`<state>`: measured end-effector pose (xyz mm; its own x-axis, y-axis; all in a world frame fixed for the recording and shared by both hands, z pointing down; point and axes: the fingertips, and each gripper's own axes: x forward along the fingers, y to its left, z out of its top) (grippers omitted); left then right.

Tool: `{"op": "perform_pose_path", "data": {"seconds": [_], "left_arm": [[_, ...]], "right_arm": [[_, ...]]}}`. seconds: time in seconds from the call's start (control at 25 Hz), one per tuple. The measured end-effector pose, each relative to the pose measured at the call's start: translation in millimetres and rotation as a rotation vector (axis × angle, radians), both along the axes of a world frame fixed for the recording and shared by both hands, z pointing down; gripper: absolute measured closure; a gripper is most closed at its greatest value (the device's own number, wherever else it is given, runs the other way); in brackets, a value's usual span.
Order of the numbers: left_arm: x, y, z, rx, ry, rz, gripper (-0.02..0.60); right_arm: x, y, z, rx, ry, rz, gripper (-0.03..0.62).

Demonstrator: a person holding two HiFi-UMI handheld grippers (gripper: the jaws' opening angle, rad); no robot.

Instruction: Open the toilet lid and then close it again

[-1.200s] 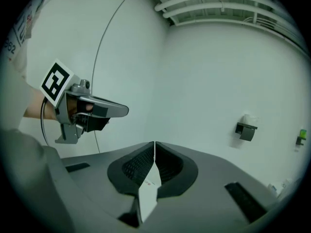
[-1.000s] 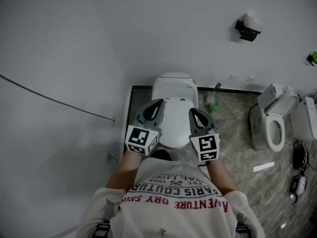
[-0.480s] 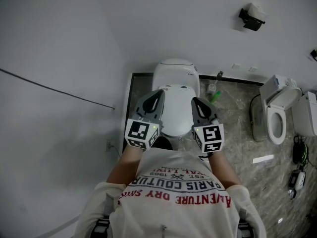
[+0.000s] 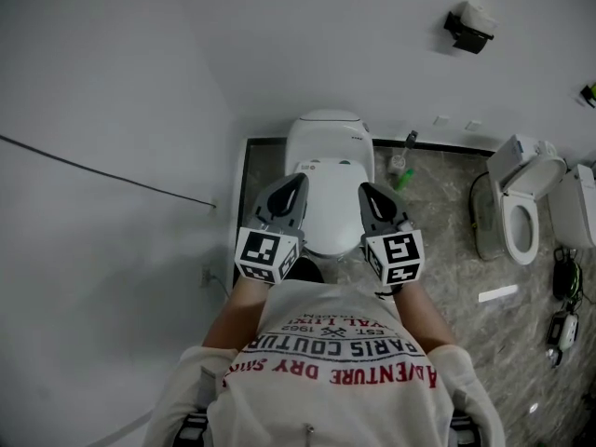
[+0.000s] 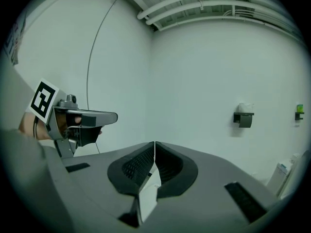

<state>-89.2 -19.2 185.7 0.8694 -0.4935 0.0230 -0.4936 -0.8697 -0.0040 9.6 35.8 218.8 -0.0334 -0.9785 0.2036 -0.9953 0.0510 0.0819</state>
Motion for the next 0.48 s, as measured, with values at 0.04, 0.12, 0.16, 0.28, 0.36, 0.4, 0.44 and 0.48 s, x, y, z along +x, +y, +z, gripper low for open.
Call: {"op": "perform_pose_path", "data": {"seconds": [0.04, 0.12, 0.16, 0.28, 0.36, 0.4, 0.44, 0.48], "left_arm": [[-1, 1, 1, -0.003, 0.002, 0.001, 0.574], [-3, 5, 3, -0.010, 0.007, 0.003, 0.574], [-4, 6, 3, -0.011, 0.008, 0.005, 0.574], [-3, 11, 4, -0.012, 0.013, 0.006, 0.574], [-3, 12, 5, -0.012, 0.010, 0.003, 0.574], [-3, 13, 6, -0.012, 0.007, 0.002, 0.574], [-3, 14, 7, -0.013, 0.005, 0.002, 0.574], [-3, 14, 7, -0.015, 0.004, 0.001, 0.574]], "right_arm": [[0, 1, 2, -0.005, -0.012, 0.000, 0.575], [-1, 4, 4, -0.009, -0.026, 0.003, 0.576], [-1, 6, 5, -0.012, -0.026, 0.006, 0.576], [0, 11, 8, -0.027, -0.026, 0.014, 0.575], [0, 13, 10, -0.033, -0.028, 0.020, 0.576], [0, 14, 11, -0.034, -0.029, 0.023, 0.575], [-1, 15, 11, -0.035, -0.030, 0.025, 0.576], [-2, 15, 11, -0.035, -0.031, 0.026, 0.576]]}}
